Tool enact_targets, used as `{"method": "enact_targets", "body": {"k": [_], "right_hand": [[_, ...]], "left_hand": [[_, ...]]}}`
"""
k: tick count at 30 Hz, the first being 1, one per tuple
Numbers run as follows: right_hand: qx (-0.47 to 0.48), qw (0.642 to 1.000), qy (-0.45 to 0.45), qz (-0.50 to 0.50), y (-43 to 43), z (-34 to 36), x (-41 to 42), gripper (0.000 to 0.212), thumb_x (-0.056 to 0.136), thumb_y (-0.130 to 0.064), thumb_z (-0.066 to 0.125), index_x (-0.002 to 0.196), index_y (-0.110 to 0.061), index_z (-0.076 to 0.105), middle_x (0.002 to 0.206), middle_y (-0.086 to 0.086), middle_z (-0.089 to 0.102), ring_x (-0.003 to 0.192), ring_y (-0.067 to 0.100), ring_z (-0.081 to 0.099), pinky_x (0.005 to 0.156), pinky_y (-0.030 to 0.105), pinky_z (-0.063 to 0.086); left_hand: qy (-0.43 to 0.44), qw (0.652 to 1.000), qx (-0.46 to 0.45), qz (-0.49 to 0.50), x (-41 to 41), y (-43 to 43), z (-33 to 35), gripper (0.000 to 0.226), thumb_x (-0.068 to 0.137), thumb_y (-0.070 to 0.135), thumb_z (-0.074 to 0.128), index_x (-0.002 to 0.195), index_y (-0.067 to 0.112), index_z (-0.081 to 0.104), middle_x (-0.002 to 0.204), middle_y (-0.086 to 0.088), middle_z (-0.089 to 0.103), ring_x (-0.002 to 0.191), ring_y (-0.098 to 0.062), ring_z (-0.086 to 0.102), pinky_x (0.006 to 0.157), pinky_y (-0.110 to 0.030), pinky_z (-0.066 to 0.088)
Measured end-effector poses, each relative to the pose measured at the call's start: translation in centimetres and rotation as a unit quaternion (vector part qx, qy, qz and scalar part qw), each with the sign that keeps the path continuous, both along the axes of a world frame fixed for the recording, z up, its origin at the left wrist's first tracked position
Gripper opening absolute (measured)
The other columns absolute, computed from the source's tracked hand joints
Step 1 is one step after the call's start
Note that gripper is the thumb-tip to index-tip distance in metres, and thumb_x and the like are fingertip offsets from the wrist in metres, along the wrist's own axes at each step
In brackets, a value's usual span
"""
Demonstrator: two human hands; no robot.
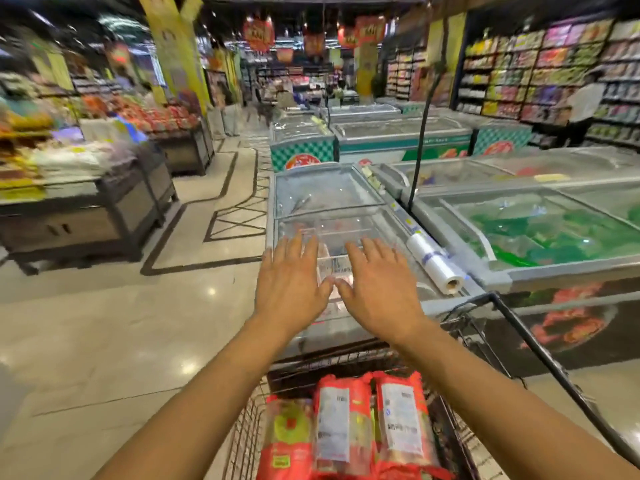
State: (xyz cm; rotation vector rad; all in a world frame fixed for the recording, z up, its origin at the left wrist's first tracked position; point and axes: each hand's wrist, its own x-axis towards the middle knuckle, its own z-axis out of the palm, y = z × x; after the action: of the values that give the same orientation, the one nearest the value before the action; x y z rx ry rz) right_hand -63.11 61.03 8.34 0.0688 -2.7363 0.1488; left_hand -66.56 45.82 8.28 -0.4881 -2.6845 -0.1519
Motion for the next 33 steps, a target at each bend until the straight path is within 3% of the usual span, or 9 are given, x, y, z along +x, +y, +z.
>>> {"method": "enact_targets", "body": {"k": [4, 11, 15, 24, 33], "right_hand": [[0.022, 0.999, -0.012, 0.043, -2.7, 3.7, 0.3, 0.074, 0.102, -0.057, 0.039, 0.162, -0.019, 0.015, 0.169, 0.012, 0.018, 0.155, 0.031, 0.015, 0.126, 0.05, 0.011], [0.031, 0.987, 0.018, 0.158, -7.1, 7.0, -0.6, 0.076, 0.102, -0.054, 0.042, 0.162, -0.018, 0.013, 0.169, 0.012, 0.017, 0.156, 0.032, 0.013, 0.126, 0.051, 0.009], [0.023, 0.973, 0.025, 0.23, -9.6, 7.9, -0.7, 0.075, 0.101, -0.053, 0.043, 0.162, -0.019, 0.016, 0.168, 0.011, 0.02, 0.156, 0.031, 0.014, 0.125, 0.051, 0.009], [0.004, 0.916, 0.005, 0.401, -17.1, 8.7, 3.3, 0.079, 0.101, -0.061, 0.038, 0.163, -0.023, 0.007, 0.171, 0.008, 0.009, 0.157, 0.028, 0.006, 0.127, 0.051, 0.006], [0.007, 0.827, 0.013, 0.562, -26.7, 8.7, 12.4, 0.081, 0.101, -0.06, 0.04, 0.163, -0.021, 0.006, 0.171, 0.008, 0.011, 0.157, 0.027, 0.008, 0.126, 0.049, 0.009]], "left_hand": [[0.039, 0.998, -0.011, 0.057, 2.0, -3.5, 3.1, 0.078, 0.095, 0.056, 0.055, 0.158, 0.014, 0.035, 0.163, -0.016, 0.037, 0.148, -0.037, 0.036, 0.119, -0.053, 0.031], [0.059, 0.98, -0.024, 0.187, 5.8, -8.6, 6.7, 0.08, 0.098, 0.058, 0.052, 0.162, 0.017, 0.027, 0.167, -0.012, 0.03, 0.151, -0.035, 0.031, 0.122, -0.052, 0.026], [0.042, 0.962, -0.035, 0.268, 8.4, -10.3, 8.4, 0.08, 0.102, 0.06, 0.043, 0.165, 0.022, 0.012, 0.172, -0.006, 0.015, 0.157, -0.031, 0.016, 0.128, -0.05, 0.017], [0.028, 0.891, -0.06, 0.449, 17.9, -14.7, 8.8, 0.079, 0.103, 0.063, 0.036, 0.165, 0.023, 0.008, 0.173, -0.006, 0.009, 0.159, -0.029, 0.009, 0.129, -0.049, 0.012], [0.021, 0.804, -0.052, 0.592, 31.9, -20.2, 8.6, 0.079, 0.103, 0.064, 0.035, 0.165, 0.024, 0.007, 0.174, -0.006, 0.01, 0.159, -0.03, 0.01, 0.128, -0.05, 0.012]]}}
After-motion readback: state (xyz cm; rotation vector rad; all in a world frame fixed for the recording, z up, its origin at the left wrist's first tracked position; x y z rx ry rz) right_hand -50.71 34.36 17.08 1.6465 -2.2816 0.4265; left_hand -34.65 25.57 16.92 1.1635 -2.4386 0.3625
